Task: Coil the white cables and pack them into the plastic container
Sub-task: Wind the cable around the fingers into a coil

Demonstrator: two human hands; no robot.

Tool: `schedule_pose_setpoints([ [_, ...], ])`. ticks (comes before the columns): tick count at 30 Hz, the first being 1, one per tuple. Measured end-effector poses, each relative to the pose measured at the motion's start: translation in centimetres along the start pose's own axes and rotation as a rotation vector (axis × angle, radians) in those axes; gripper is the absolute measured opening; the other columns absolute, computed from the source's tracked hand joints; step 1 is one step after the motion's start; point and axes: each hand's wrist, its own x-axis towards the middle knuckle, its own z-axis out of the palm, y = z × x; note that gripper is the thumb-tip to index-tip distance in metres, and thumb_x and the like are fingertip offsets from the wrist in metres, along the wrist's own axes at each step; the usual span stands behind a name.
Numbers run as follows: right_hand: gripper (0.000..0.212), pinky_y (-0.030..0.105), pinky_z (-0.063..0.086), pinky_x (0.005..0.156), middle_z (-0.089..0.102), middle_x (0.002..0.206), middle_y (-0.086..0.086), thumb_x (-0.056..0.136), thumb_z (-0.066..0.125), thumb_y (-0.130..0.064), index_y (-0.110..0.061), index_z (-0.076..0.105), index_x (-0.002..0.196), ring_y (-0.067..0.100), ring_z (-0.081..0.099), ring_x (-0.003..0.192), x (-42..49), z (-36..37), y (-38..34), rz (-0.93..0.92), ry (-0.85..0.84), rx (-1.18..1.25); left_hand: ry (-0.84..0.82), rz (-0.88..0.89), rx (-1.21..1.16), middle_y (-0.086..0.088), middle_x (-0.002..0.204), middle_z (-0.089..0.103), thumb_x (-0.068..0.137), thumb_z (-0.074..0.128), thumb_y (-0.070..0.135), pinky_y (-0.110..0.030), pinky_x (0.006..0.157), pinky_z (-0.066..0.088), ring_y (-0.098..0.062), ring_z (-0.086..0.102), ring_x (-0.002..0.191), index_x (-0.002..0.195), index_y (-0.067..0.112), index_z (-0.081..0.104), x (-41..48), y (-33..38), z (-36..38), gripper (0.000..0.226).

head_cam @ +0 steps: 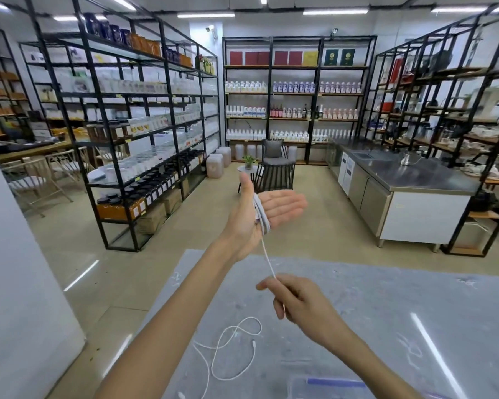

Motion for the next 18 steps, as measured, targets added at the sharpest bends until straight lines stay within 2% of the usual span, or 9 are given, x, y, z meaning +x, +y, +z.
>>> schedule_pose_setpoints([
  [3,0.025,0.015,0.042,0.057,0.059,0.054,-0.01,0.099,0.045,-0.041,-0.027,0.066,0.101,0.002,0.053,0.053,-1.9,-0.4,-2.3,-0.166,-0.113,-0.3,0.091,-0.014,0.158,-0.035,0.126,0.06,0.092,0.006,0.068,-0.039,0.093,0.057,-0.04,0.064,0.114,0.129,-0.019,0.048,0.1,-0.5,-0.6,0.103],
  [6,0.023,0.027,0.045,0.055,0.06,0.058,-0.012,0.095,0.048,-0.044,-0.028,0.06,0.085,0.008,0.053,0.058,-1.2,-4.6,-5.6,-0.431,0.224,-0.631,-0.021,-0.116,0.301,-0.027,0.111,0.07,0.086,0.001,0.069,-0.032,0.084,0.06,-0.032,0.072,0.099,0.123,-0.013,0.056,-1.5,-2.7,0.6,0.106],
  [8,0.02,0.023,0.04,0.051,0.065,0.062,-0.017,0.086,0.056,-0.049,-0.034,0.067,0.084,0.003,0.051,0.058,0.3,-7.7,-7.8,-0.479,0.455,-0.673,-0.146,-0.113,0.314,-0.019,0.098,0.075,0.079,0.008,0.072,-0.033,0.08,0.06,-0.027,0.074,0.091,0.114,-0.008,0.063,-2.6,-4.2,2.0,0.103],
  [9,0.021,0.021,0.04,0.052,0.068,0.065,-0.018,0.08,0.06,-0.051,-0.034,0.072,0.081,0.001,0.053,0.059,1.4,-8.7,-8.4,-0.471,0.492,-0.61,-0.201,-0.115,0.293,-0.021,0.101,0.075,0.078,0.011,0.073,-0.036,0.082,0.06,-0.03,0.074,0.093,0.113,-0.01,0.063,-3.1,-4.7,2.6,0.104],
  [11,0.014,0.02,0.047,0.057,0.071,0.066,-0.014,0.074,0.072,-0.044,-0.031,0.075,0.073,0.001,0.063,0.062,4.1,-10.0,-8.4,-0.401,0.365,-0.371,-0.28,-0.122,0.247,-0.028,0.11,0.07,0.078,0.015,0.074,-0.042,0.086,0.059,-0.035,0.072,0.097,0.115,-0.015,0.059,-3.3,-5.2,3.6,0.106],
  [13,0.007,0.02,0.053,0.062,0.073,0.07,-0.004,0.078,0.075,-0.026,-0.021,0.074,0.074,0.003,0.065,0.062,6.0,-10.1,-7.0,-0.285,0.196,-0.138,-0.303,-0.089,0.186,-0.028,0.108,0.071,0.078,0.016,0.075,-0.042,0.085,0.06,-0.036,0.072,0.096,0.111,-0.013,0.063,-3.1,-4.5,4.0,0.105],
  [16,0.013,0.009,0.047,0.066,0.061,0.081,-0.004,0.092,0.057,0.001,-0.008,0.064,0.098,-0.005,0.056,0.067,6.5,-8.1,-2.8,-0.086,0.023,0.006,-0.293,-0.035,0.126,-0.029,0.105,0.071,0.08,0.014,0.077,-0.039,0.081,0.061,-0.036,0.072,0.096,0.106,-0.007,0.069,-2.3,-2.9,3.7,0.104],
  [17,0.017,0.01,0.045,0.064,0.054,0.078,-0.01,0.095,0.051,0.002,-0.013,0.06,0.098,-0.007,0.049,0.066,6.1,-6.7,-1.7,-0.014,0.018,-0.016,-0.287,-0.029,0.102,-0.03,0.107,0.07,0.082,0.013,0.077,-0.039,0.081,0.06,-0.037,0.072,0.098,0.108,-0.008,0.068,-2.1,-2.4,3.4,0.104],
  [18,0.022,0.013,0.041,0.058,0.049,0.068,-0.013,0.098,0.049,-0.003,-0.019,0.059,0.086,-0.006,0.044,0.058,5.6,-5.2,-0.9,0.019,0.043,-0.022,-0.278,-0.032,0.066,-0.032,0.11,0.068,0.083,0.013,0.077,-0.039,0.083,0.06,-0.039,0.07,0.102,0.111,-0.01,0.066,-1.9,-2.0,3.1,0.105],
])
